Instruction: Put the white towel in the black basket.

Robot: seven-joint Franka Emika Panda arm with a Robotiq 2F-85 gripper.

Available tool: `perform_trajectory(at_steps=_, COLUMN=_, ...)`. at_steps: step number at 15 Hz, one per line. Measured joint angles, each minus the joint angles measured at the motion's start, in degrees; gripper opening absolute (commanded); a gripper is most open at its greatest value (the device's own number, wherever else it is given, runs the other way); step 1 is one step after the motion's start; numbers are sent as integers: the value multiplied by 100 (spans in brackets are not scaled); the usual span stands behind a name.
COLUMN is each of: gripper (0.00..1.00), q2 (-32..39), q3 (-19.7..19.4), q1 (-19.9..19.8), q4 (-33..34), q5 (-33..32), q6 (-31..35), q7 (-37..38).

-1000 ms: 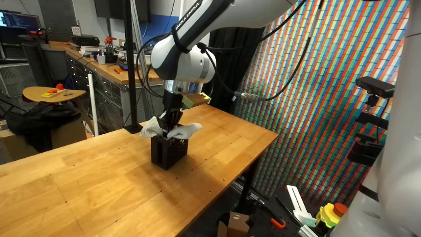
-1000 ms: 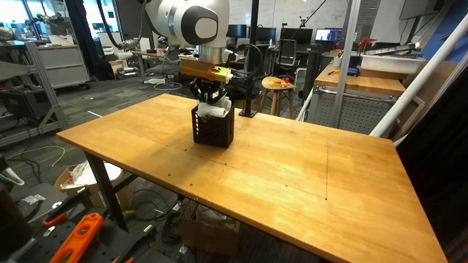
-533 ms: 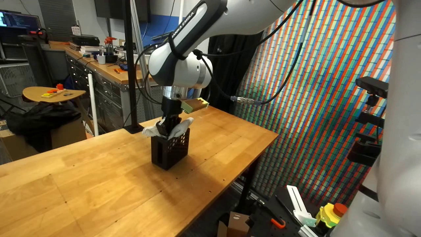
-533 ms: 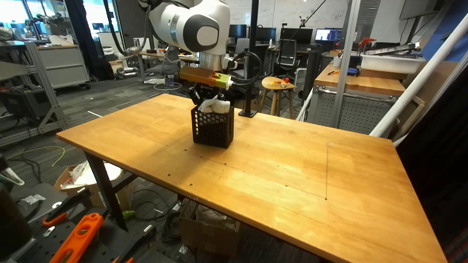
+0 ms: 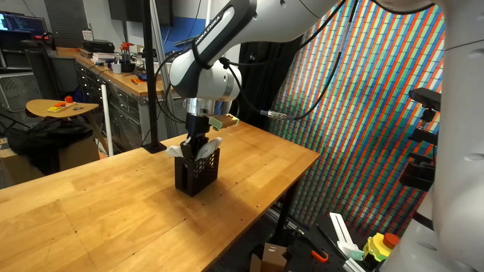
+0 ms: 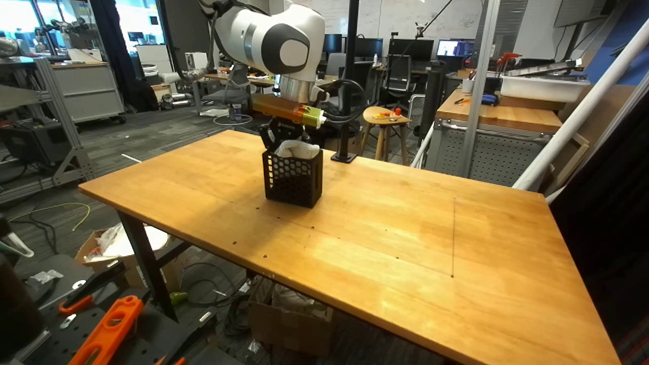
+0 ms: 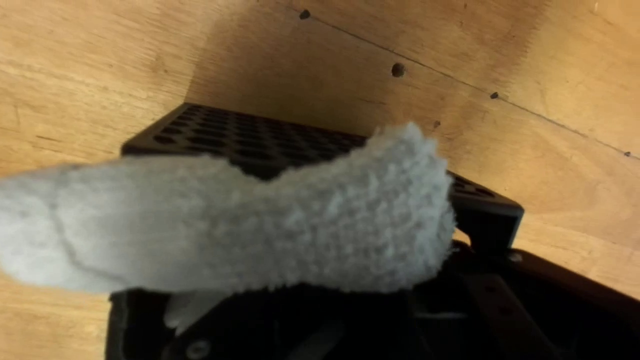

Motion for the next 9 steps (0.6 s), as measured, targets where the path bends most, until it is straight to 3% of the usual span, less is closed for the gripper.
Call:
perform_trajectory(at_steps=5, gripper=90, q2=5, q3=-7, q1=-150, q4=8, q5=44, q6=-26, q7=1)
perform_trajectory(at_steps=6, gripper=78, q2=5, q3=-8, q1=-194, q4=8, q5=49, q6=-26, q7=1)
perform_trajectory(at_steps=7, gripper=53, q2=2, q3=-9, q1=-230, q4=8, q5=61, q6=-26, q7=1)
perform_trajectory(at_steps=9, gripper=53, q2=-23, q3=-9, q1=-281, q4=10, q5=105, q6=-38, q7=1)
